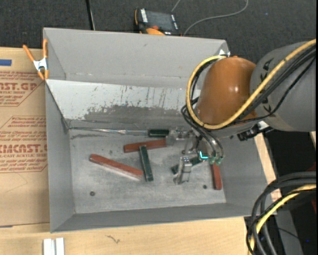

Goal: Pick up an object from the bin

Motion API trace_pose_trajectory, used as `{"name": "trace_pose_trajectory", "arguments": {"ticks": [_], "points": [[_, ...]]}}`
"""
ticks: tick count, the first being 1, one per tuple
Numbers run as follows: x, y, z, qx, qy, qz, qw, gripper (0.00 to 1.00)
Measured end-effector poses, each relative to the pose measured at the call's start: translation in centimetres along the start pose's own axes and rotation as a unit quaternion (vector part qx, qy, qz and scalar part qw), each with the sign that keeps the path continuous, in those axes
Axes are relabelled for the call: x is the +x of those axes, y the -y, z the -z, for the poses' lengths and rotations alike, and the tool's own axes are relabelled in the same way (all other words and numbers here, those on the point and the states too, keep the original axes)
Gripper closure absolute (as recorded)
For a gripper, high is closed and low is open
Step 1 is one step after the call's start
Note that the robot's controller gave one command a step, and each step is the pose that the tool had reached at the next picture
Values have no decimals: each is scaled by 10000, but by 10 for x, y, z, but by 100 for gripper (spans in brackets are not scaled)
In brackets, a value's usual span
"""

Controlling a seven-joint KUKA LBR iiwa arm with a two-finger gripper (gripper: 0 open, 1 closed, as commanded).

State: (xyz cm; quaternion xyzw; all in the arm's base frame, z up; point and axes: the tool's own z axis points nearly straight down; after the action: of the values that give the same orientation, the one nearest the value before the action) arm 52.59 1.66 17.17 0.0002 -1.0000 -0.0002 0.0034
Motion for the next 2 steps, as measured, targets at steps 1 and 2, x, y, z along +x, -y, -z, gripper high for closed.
{"name": "trace_pose_trajectory", "arguments": {"ticks": [1, 2], "points": [[1, 60, -107, 0, 4, 372, 9993, 0], [-1, 58, -102, 0, 36, 381, 9993, 100]]}}
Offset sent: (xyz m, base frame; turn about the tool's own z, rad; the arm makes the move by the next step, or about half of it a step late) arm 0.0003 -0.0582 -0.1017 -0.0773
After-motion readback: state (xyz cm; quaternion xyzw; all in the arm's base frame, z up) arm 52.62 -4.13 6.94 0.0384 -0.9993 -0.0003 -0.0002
